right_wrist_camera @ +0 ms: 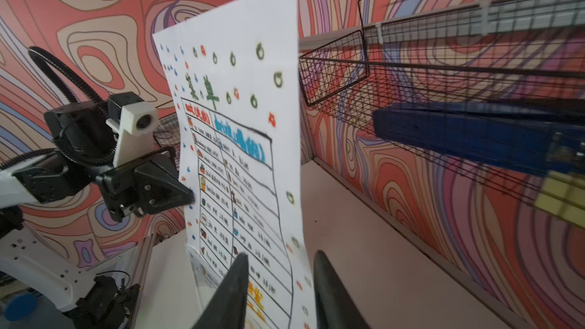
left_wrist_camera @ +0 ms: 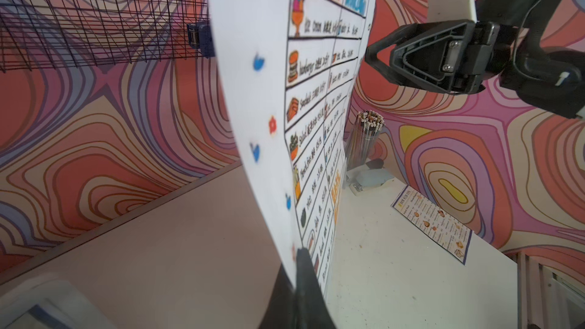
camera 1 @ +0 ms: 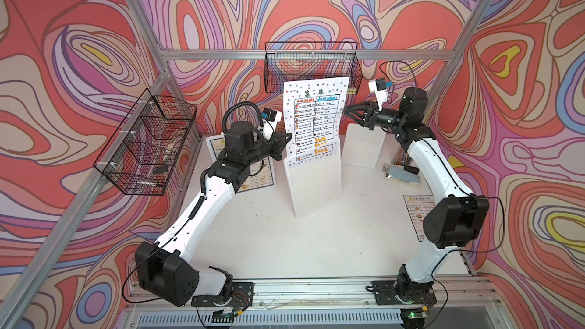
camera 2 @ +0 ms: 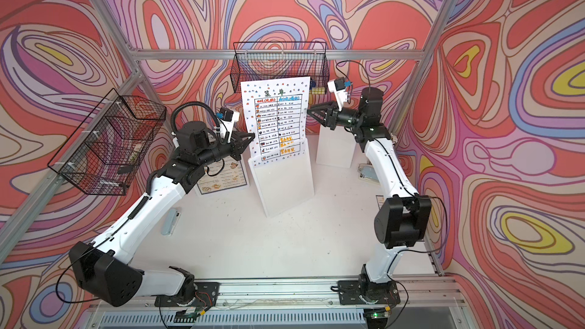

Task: Insert the menus into the narrow rack
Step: Insert the menu into the narrow rack.

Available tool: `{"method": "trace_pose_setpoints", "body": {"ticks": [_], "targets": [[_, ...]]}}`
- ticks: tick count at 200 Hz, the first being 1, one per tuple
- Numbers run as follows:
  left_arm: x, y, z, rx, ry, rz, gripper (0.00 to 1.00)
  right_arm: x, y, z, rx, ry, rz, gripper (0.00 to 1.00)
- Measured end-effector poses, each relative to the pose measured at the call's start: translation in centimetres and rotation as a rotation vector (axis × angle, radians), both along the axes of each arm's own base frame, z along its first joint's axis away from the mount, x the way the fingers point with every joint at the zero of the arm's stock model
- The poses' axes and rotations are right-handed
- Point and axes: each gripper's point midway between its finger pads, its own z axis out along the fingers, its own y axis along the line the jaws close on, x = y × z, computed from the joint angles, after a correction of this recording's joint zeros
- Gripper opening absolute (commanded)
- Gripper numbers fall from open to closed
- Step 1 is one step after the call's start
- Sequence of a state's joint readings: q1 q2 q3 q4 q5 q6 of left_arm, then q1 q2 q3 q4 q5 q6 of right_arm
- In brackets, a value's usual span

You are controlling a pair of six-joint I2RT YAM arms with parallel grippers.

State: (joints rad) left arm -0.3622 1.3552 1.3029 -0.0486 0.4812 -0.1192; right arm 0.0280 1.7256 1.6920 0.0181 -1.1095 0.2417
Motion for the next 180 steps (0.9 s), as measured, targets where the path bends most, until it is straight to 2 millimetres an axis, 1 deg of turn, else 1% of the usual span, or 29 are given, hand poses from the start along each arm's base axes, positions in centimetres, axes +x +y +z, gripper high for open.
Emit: {"method": "trace_pose_setpoints", "body": {"ticks": [14, 35, 47, 57, 76, 89, 105, 126, 145, 162, 180], "targets": [[-0.4, 0.3, -0.5, -0.007, 0.002, 0.006, 0.0, -0.4, -1.5, 0.3, 0.022, -0.011, -0.073, 0.46], [-1.0, 0.6, -1.5, -0.019, 0.007, 0.015, 0.0, -1.7, -2.4, 1.2, 0.061, -0.037, -0.151, 0.46], [-1.3, 0.7, -2.1, -0.026, 0.013, 0.016, 0.0, -2.6, -2.9, 0.8, 0.087, -0.041, -0.198, 0.47], [-1.4, 0.7, -2.5, -0.032, 0.019, 0.017, 0.0, -3.2, -3.5, 0.0, 0.109, -0.026, -0.25, 0.47], [-1.5, 0.4, -3.1, -0.043, 0.026, 0.01, 0.0, -3.0, -5.2, -2.7, 0.144, 0.033, -0.376, 0.44], [-1.8, -0.1, -3.4, -0.046, 0.027, -0.001, 0.0, -2.2, -6.3, -5.4, 0.16, 0.1, -0.452, 0.43], [-2.1, -0.6, -3.6, -0.052, 0.022, -0.015, 0.0, -1.2, -7.4, -9.1, 0.168, 0.194, -0.538, 0.42], [-2.9, -0.8, -3.7, -0.062, 0.007, -0.026, 0.0, 0.0, -8.0, -13.1, 0.164, 0.289, -0.601, 0.41], [-3.9, -0.8, -4.1, -0.073, -0.009, -0.036, 0.0, 1.2, -7.7, -15.8, 0.147, 0.338, -0.624, 0.41], [-4.5, -0.6, -4.4, -0.076, -0.017, -0.027, 0.0, 2.0, -6.0, -18.2, 0.11, 0.377, -0.607, 0.41], [-4.7, -0.1, -4.0, -0.073, -0.035, 0.0, 0.0, 2.6, -4.3, -20.1, 0.085, 0.41, -0.579, 0.41]]}}
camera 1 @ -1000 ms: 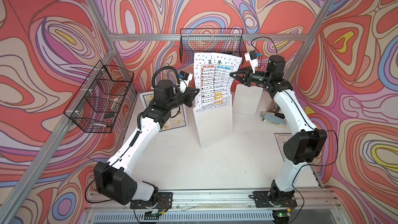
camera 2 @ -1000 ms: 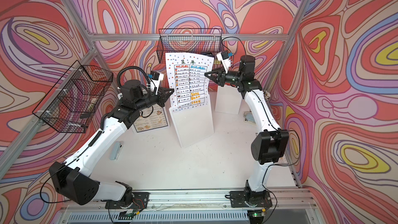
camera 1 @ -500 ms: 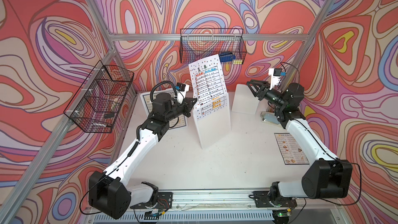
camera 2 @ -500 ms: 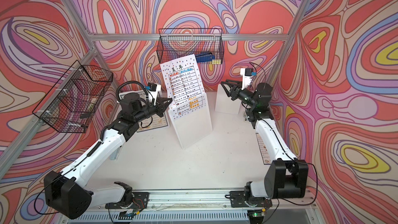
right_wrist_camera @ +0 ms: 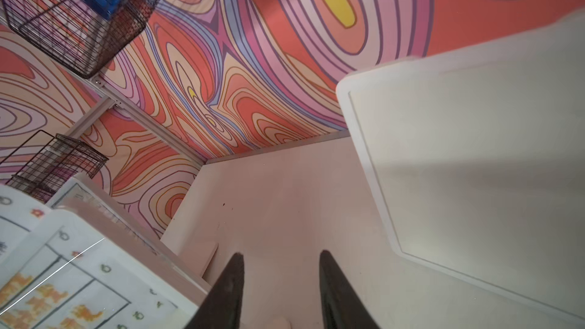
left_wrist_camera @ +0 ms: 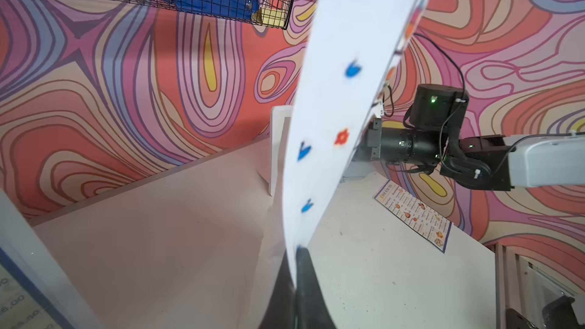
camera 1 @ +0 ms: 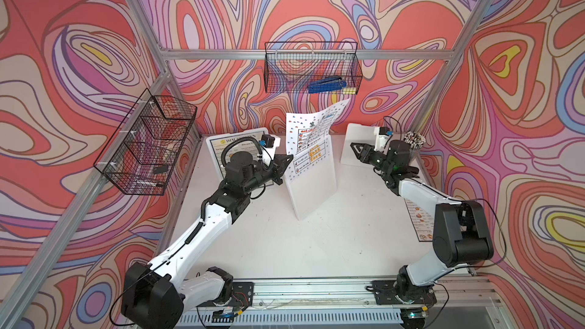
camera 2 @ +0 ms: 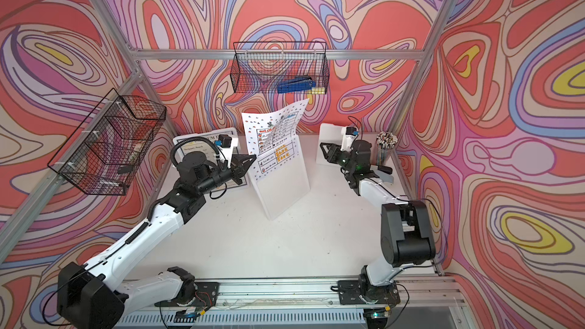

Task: Insert the menus into the narrow rack
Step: Insert the menu into the narrow rack.

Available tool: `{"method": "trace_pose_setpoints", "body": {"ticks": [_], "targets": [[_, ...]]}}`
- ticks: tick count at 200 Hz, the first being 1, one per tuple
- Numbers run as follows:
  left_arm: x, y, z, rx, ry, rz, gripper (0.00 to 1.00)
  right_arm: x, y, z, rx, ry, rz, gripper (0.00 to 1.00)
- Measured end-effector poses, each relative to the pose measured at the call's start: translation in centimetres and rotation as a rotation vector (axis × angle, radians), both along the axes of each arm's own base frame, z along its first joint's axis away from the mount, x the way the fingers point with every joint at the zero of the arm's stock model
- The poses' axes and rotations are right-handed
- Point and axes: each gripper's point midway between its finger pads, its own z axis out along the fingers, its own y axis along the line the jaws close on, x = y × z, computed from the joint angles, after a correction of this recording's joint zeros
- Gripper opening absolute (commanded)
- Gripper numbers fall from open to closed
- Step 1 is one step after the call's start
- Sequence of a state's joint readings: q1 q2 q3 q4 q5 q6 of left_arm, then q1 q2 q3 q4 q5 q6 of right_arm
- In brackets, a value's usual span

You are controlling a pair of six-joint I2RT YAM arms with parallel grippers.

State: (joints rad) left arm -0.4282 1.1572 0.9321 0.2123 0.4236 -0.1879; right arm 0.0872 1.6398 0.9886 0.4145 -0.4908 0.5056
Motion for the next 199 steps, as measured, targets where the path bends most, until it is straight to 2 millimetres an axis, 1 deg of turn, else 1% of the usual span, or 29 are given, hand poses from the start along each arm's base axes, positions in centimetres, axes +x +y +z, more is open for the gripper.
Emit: {"method": "trace_pose_setpoints", "body": {"ticks": [23, 39, 53, 65, 82, 100, 117, 128, 139, 149, 162, 173, 199], "targets": [[0.0, 0.6, 0.3, 0.009, -0.01, 0.035, 0.0, 0.6, 1.3, -1.4, -0.019, 0.019, 0.031, 0.41], [0.1, 0.8, 0.3, 0.013, -0.012, 0.048, 0.0, 1.6, 2.3, -1.5, -0.037, 0.003, 0.054, 0.4], [0.3, 0.8, 0.1, 0.018, -0.011, 0.053, 0.0, 2.6, 3.7, -1.5, -0.059, -0.021, 0.087, 0.4], [0.4, 0.8, -0.2, 0.023, -0.004, 0.052, 0.0, 3.3, 4.9, -1.8, -0.075, -0.033, 0.118, 0.4], [0.7, 0.7, -0.6, 0.028, 0.005, 0.052, 0.0, 4.1, 6.4, -3.2, -0.089, -0.024, 0.157, 0.39], [0.7, 0.7, -0.5, 0.027, 0.003, 0.053, 0.0, 4.6, 7.0, -5.3, -0.094, 0.005, 0.186, 0.39], [0.7, 0.7, -0.5, 0.026, 0.003, 0.052, 0.0, 4.3, 7.3, -7.2, -0.096, 0.04, 0.213, 0.39], [0.7, 0.7, -0.5, 0.026, 0.004, 0.052, 0.0, 3.8, 7.5, -7.9, -0.1, 0.05, 0.232, 0.39], [0.7, 0.7, -0.5, 0.025, 0.005, 0.052, 0.06, 3.2, 7.9, -8.2, -0.103, 0.049, 0.255, 0.39], [0.7, 0.7, -0.5, 0.025, 0.005, 0.053, 0.16, 2.4, 8.4, -8.5, -0.106, 0.047, 0.279, 0.39], [0.7, 0.7, -0.6, 0.026, 0.006, 0.054, 0.26, 1.2, 8.7, -8.8, -0.109, 0.044, 0.3, 0.39], [0.7, 0.7, -0.8, 0.028, 0.011, 0.053, 0.39, 0.1, 8.8, -9.1, -0.108, 0.044, 0.316, 0.39], [0.6, 0.7, -1.1, 0.033, 0.019, 0.053, 0.54, -2.0, 8.7, -9.5, -0.111, 0.039, 0.331, 0.38]]}}
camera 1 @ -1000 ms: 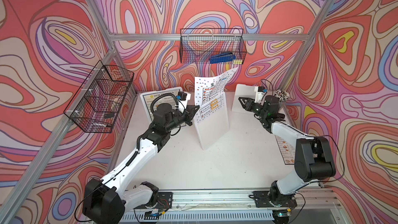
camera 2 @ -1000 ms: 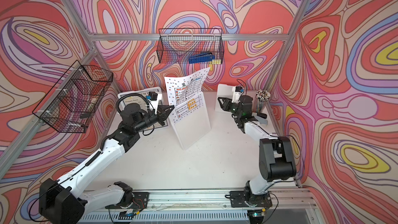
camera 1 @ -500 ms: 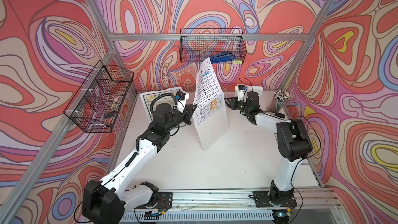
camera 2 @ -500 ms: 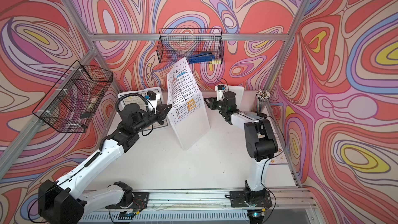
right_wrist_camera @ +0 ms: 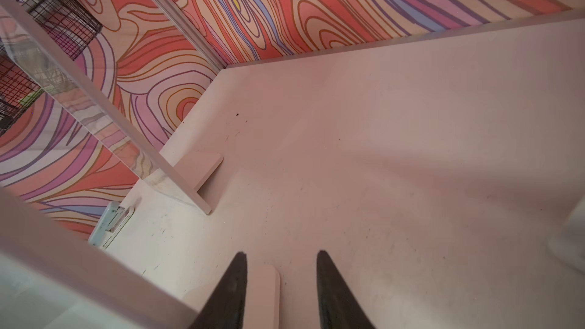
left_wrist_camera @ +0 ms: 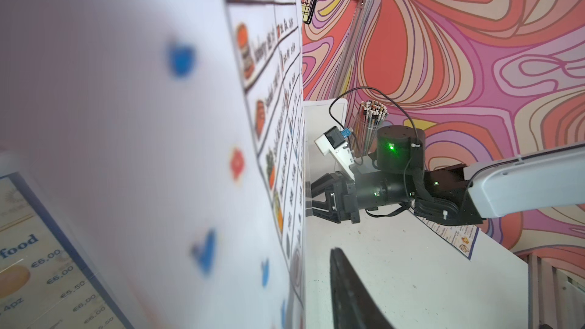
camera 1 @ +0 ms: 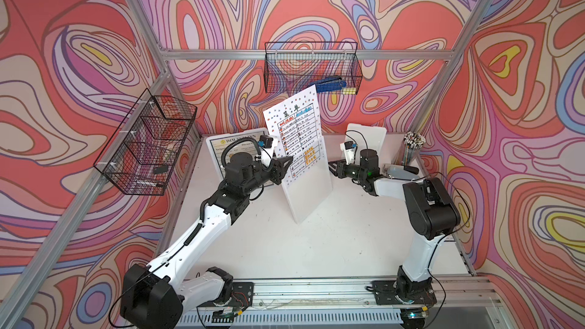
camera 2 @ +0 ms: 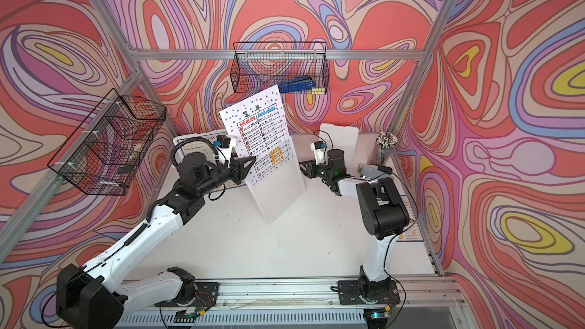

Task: Insert the menus into the narrow rack
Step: Insert the menu into the narrow rack.

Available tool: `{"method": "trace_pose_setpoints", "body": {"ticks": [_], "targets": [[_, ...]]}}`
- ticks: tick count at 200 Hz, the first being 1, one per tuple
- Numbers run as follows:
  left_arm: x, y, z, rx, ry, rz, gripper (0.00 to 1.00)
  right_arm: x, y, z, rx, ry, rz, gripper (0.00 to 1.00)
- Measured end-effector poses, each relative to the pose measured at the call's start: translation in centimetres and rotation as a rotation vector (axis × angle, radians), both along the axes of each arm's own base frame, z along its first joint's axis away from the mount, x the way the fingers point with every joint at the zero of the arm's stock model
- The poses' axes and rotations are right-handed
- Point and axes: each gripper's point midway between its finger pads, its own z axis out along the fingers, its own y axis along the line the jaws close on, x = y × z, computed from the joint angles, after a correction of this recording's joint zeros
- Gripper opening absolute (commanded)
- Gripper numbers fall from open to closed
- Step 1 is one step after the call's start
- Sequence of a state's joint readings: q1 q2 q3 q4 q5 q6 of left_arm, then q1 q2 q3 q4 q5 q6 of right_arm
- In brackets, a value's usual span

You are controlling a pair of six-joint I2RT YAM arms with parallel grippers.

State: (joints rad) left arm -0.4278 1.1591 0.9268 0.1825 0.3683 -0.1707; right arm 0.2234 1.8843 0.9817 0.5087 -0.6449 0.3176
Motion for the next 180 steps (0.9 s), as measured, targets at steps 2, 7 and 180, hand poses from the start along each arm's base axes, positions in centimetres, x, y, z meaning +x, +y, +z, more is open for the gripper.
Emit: {"method": "trace_pose_setpoints", "body": {"ticks": [2, 7, 180], "targets": [[0.0, 0.0, 0.0, 0.001, -0.001, 0.0, 0.54, -0.1, 0.0, 0.0, 0.0, -0.001, 0.0, 0.38], [0.0, 0.0, 0.0, 0.002, -0.001, 0.002, 0.56, -0.4, -0.1, 0.0, 0.0, -0.005, 0.001, 0.38], [0.6, 0.8, 2.5, 0.055, -0.054, 0.051, 0.56, -11.1, -0.5, 2.7, 0.071, -0.117, 0.096, 0.34]]}}
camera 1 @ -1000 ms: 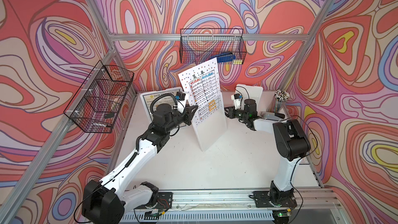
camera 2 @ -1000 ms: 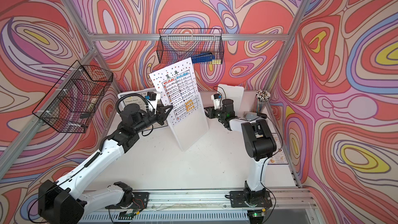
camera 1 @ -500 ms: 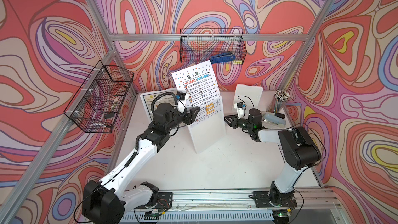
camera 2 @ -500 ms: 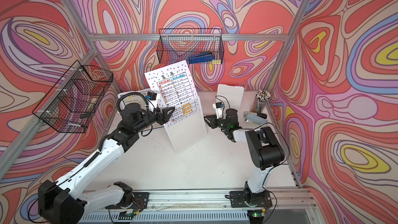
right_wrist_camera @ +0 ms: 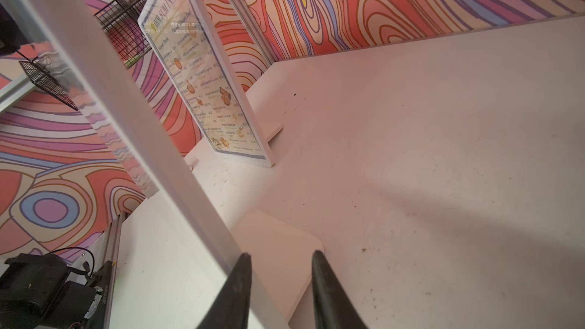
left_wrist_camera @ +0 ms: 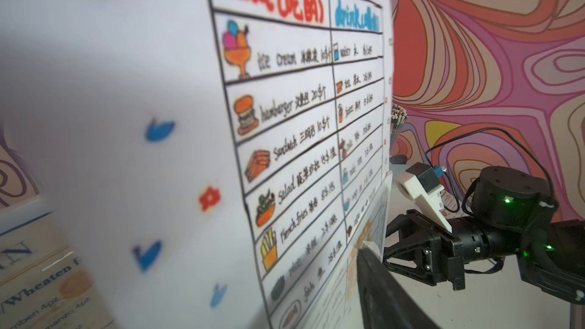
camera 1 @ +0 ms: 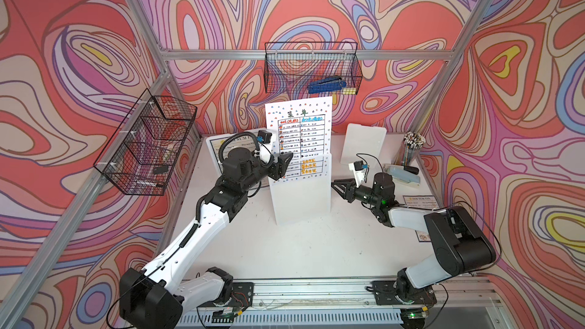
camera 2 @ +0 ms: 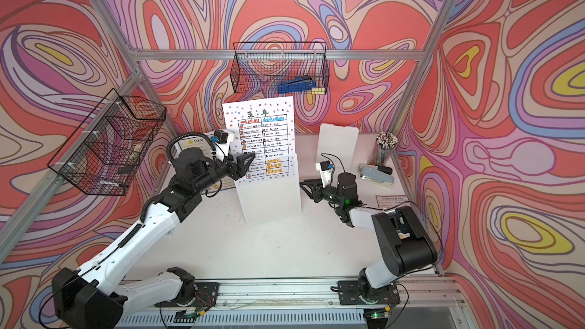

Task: Insert the menus into the narrow rack
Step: Insert the menu into the narrow rack.

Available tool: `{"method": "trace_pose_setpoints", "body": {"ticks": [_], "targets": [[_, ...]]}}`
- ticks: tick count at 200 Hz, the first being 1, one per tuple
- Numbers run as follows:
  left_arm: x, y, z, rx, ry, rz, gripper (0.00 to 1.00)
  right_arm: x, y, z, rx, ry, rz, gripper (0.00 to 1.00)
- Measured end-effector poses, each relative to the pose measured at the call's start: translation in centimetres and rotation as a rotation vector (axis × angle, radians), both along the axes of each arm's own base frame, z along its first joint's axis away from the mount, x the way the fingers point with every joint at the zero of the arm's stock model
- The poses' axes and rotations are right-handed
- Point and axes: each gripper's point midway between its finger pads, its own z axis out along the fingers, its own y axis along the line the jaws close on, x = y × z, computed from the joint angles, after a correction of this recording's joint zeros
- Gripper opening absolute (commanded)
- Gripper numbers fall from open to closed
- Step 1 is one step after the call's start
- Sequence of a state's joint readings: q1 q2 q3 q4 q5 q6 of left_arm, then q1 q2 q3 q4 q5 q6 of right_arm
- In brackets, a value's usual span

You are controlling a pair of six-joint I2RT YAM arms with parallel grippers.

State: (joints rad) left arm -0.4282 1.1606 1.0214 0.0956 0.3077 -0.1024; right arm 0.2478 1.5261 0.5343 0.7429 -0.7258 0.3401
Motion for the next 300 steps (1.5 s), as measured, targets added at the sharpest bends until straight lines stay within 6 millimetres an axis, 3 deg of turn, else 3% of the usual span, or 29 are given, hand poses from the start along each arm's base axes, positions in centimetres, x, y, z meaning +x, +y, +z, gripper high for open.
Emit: {"method": "trace_pose_setpoints", "body": {"ticks": [32, 85, 117, 129, 142, 150, 183, 221, 271, 283, 300], "targets": [[0.1, -0.6, 0.7, 0.001, -0.01, -0.032, 0.52, -0.6, -0.7, 2.6, 0.004, -0.052, -0.043, 0.37], [0.1, -0.8, 0.3, 0.013, -0.002, -0.05, 0.52, -1.5, -1.8, 9.2, 0.031, -0.176, -0.108, 0.44], [0.0, -0.8, 0.4, 0.012, -0.004, -0.049, 0.52, -1.8, -2.2, 13.4, 0.054, -0.246, -0.129, 0.53], [0.1, -0.8, 0.7, 0.012, -0.003, -0.049, 0.49, -1.6, -2.3, 15.0, 0.062, -0.274, -0.135, 0.58], [0.2, -0.8, 1.4, 0.01, -0.008, -0.049, 0.44, -1.3, -2.3, 16.6, 0.071, -0.295, -0.138, 0.85], [0.3, -0.9, 1.9, 0.008, -0.013, -0.049, 0.39, -1.1, -2.3, 17.5, 0.074, -0.307, -0.139, 0.9], [0.1, -0.7, 2.8, 0.005, -0.021, -0.045, 0.32, 0.1, -1.5, 20.2, 0.082, -0.352, -0.103, 0.84], [-1.1, 0.5, 3.2, 0.01, -0.024, -0.009, 0.3, 2.2, 0.2, 19.9, 0.077, -0.327, -0.018, 0.79], [-2.1, 1.1, 4.3, 0.002, -0.05, -0.002, 0.16, 4.0, 2.0, 20.2, 0.1, -0.306, 0.085, 0.75], [-1.9, 1.0, 4.1, 0.005, -0.045, 0.0, 0.13, 4.5, 2.4, 20.7, 0.107, -0.312, 0.102, 0.7], [-1.7, 1.0, 3.7, 0.011, -0.033, 0.002, 0.08, 5.0, 2.8, 21.3, 0.114, -0.322, 0.12, 0.54]]}}
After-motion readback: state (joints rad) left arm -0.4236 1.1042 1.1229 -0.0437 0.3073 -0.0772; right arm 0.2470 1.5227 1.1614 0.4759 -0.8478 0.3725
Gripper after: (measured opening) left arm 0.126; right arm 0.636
